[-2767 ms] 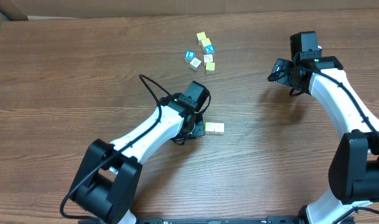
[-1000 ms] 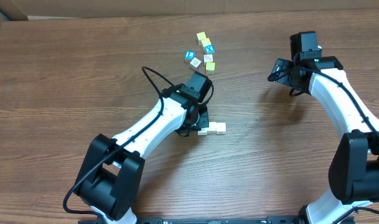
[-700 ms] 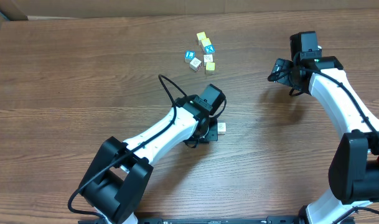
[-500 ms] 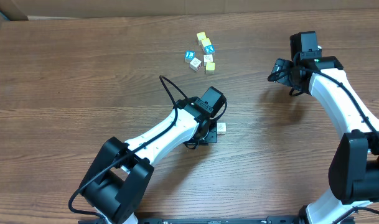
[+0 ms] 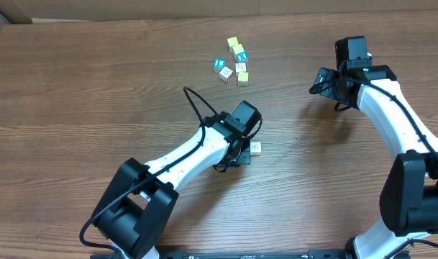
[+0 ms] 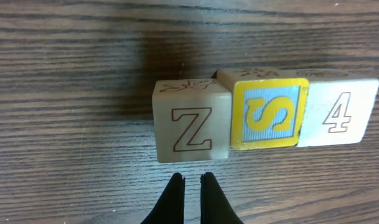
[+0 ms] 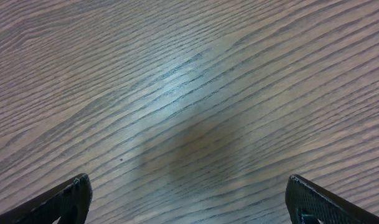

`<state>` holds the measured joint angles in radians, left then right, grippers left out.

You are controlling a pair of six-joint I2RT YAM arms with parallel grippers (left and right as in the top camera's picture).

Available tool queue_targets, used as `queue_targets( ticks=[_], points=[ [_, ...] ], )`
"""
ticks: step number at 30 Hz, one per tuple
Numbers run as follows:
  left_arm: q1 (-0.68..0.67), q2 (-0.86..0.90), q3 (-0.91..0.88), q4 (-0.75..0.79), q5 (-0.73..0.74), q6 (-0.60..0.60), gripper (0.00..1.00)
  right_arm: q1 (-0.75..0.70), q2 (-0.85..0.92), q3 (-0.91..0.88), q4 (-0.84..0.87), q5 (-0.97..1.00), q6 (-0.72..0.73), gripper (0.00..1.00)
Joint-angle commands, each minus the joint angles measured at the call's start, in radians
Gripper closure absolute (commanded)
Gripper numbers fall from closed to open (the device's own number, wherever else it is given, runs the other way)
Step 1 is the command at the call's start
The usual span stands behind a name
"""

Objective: Flip 4 blocks

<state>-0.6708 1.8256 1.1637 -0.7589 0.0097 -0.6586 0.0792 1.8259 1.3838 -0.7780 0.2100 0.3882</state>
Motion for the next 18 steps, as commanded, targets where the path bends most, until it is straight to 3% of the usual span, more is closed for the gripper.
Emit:
queue_targets(
  ticks=[1, 18],
  points=[
    [-0.004, -0.014, -0.012, 0.010, -0.029, -0.022, 0.96, -0.003, -0.029, 0.021, 0.006, 0.010, -0.003, 0.00],
    [-0.004, -0.014, -0.017, 0.030, -0.062, -0.021, 0.96, -0.003, -0.029, 0.021, 0.006, 0.010, -0.003, 0.00]
  ],
)
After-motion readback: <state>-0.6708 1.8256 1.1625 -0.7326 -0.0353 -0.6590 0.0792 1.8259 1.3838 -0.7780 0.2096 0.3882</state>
